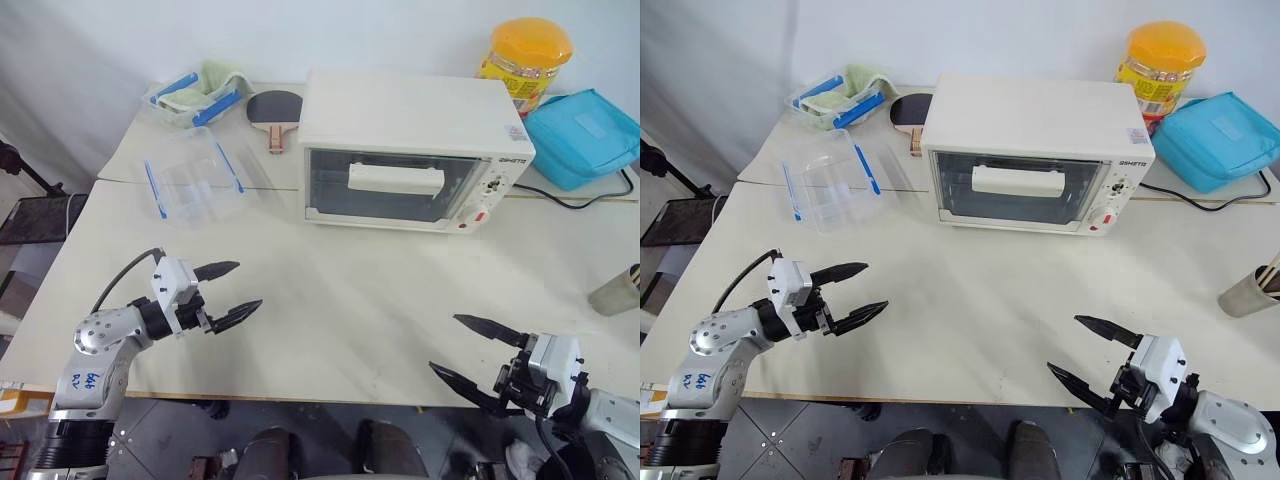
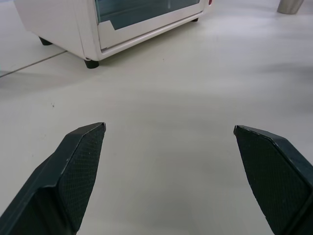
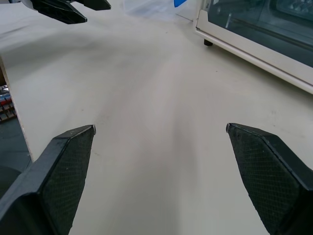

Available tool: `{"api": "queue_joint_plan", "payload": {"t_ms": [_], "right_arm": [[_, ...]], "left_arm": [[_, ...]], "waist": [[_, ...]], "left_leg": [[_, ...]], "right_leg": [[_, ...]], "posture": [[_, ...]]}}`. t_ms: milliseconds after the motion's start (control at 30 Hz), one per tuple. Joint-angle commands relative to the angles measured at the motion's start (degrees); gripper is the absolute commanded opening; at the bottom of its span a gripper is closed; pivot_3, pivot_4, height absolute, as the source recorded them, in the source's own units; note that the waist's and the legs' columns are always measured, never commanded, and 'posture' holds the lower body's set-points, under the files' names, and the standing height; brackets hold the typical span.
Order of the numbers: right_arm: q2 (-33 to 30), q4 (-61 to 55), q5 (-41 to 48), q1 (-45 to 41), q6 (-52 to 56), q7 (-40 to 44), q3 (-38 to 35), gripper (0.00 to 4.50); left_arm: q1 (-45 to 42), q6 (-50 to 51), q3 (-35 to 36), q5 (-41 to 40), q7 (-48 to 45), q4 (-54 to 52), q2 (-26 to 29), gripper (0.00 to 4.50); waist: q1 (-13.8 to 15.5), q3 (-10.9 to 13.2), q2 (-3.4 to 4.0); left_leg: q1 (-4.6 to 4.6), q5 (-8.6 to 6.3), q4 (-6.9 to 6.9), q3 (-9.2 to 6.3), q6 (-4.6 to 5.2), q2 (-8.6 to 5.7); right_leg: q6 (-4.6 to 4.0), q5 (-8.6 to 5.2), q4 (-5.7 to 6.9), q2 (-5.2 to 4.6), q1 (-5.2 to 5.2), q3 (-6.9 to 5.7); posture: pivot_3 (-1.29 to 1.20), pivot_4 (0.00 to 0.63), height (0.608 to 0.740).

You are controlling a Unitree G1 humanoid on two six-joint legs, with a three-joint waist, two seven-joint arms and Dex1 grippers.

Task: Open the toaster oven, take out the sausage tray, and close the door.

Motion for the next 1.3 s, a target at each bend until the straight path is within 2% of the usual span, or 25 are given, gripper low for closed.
{"api": "queue_joint_plan", "payload": {"t_ms": [33,233,400,500,767,967,1300], "right_arm": [[-0.58,-1.64,0.99,-0.58,1.32,-0.20,0.23,4.50],[-1.21,-2.73,6.66,-8.12,9.29,-2.49,0.36,4.50],[-1.76,-0.14,13.89,-22.51,20.40,-6.95,0.91,4.50],[-1.26,4.84,13.68,-30.33,23.05,-7.51,1.99,4.50],[1.45,16.09,9.69,-42.68,22.11,-7.96,4.42,4.50],[3.22,22.53,6.56,-48.65,18.57,-6.59,4.66,4.50],[4.19,16.68,8.71,-47.82,18.29,0.96,6.30,4.50]], "left_arm": [[-0.67,-0.54,0.11,0.89,0.68,-1.01,0.45,4.47],[-0.32,-0.04,1.95,-1.93,-0.86,-1.34,0.53,4.47],[-2.00,6.05,6.06,-10.35,-3.21,-2.71,1.93,4.47],[-2.23,8.85,6.58,-12.97,-3.69,-4.29,2.37,4.47],[-0.35,12.90,6.92,-15.98,-3.44,-8.85,2.11,4.47],[1.04,15.00,6.69,-17.15,-3.25,-11.33,2.14,4.47],[-0.84,17.24,6.38,-18.92,-2.38,-11.10,1.18,4.47]], "waist": [[0.00,0.00,0.00],[-0.25,0.00,0.00],[-0.33,0.01,0.00],[-0.08,0.00,0.00],[-0.31,0.01,0.00],[-0.38,0.01,0.01],[-0.56,0.02,0.03]], "left_leg": [[0.00,0.00,0.00,0.00,0.00,0.00],[0.01,0.00,0.04,0.00,0.00,0.01],[0.00,0.02,0.10,0.00,-0.01,0.05],[-0.02,0.03,0.12,-0.15,-0.02,0.05],[-0.17,-0.02,0.12,-0.14,0.11,-0.10],[-0.17,0.00,0.24,-0.08,0.09,-0.03],[-0.23,0.00,0.22,-0.08,0.09,0.02]], "right_leg": [[0.00,0.00,0.00,0.00,0.00,0.00],[0.00,0.00,0.02,-0.01,0.00,0.02],[0.00,0.00,0.10,-0.01,-0.04,0.02],[-0.02,-0.01,0.12,-0.02,0.00,-0.07],[0.00,0.00,0.06,-0.07,-0.02,-0.29],[0.00,0.00,0.11,-0.03,-0.02,-0.27],[0.00,0.00,0.10,0.02,-0.08,-0.27]], "posture": [[0.00,0.150,0.740],[0.00,0.150,0.740],[0.00,0.150,0.740],[0.00,0.150,0.740],[0.00,0.150,0.740],[0.00,0.150,0.740],[0.00,0.150,0.740]]}}
